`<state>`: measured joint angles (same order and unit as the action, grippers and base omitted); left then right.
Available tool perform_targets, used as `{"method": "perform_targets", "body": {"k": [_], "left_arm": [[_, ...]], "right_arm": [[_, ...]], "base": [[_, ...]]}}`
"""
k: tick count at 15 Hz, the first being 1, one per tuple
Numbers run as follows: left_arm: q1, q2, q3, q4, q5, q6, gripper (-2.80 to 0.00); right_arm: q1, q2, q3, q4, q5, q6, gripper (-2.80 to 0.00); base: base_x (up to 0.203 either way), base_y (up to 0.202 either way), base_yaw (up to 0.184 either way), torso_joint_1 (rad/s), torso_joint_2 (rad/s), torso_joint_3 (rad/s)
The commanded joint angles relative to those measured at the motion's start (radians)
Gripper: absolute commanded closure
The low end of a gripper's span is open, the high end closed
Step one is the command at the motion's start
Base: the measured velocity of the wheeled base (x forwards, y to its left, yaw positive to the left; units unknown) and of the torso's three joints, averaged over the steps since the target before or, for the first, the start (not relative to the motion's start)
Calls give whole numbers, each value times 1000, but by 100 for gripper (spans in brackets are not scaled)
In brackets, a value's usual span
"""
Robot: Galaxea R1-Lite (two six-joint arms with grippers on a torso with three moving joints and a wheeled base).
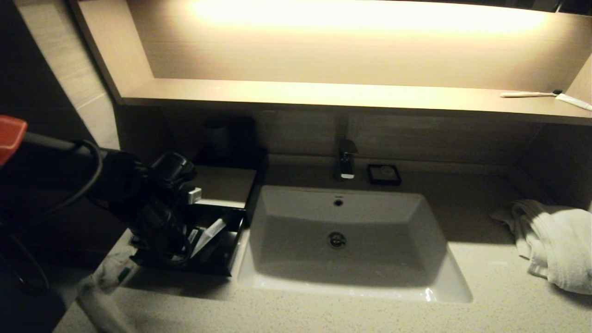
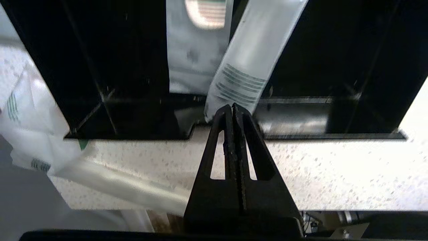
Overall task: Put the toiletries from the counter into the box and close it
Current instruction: Place the bathroom toiletry into the drawer
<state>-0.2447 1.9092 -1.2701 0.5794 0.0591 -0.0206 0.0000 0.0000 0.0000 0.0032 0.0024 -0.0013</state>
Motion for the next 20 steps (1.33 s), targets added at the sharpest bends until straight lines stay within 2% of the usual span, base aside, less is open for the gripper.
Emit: {"method": "perform_targets", "body": {"k": [1, 9, 13, 17, 20], "left_arm": [[-1, 23, -19, 2, 1, -3, 0], [1, 26, -77, 4, 1, -9, 0], [2, -99, -68, 14, 2, -20, 0], [19, -278, -5, 21, 9, -34, 0], [92, -383, 50, 28, 11, -85, 0]], "right_arm": [[0, 0, 0, -1, 1, 0, 0], [0, 0, 0, 0, 1, 0, 0], [0, 0, 0, 0, 1, 0, 0], [0, 0, 0, 0, 1, 0, 0], [0, 0, 0, 0, 1, 0, 0]], "base": [[0, 0, 0, 0, 0, 0], [0, 0, 0, 0, 0, 0], [0, 0, 0, 0, 0, 0], [0, 0, 0, 0, 0, 0], [0, 0, 0, 0, 0, 0]]}}
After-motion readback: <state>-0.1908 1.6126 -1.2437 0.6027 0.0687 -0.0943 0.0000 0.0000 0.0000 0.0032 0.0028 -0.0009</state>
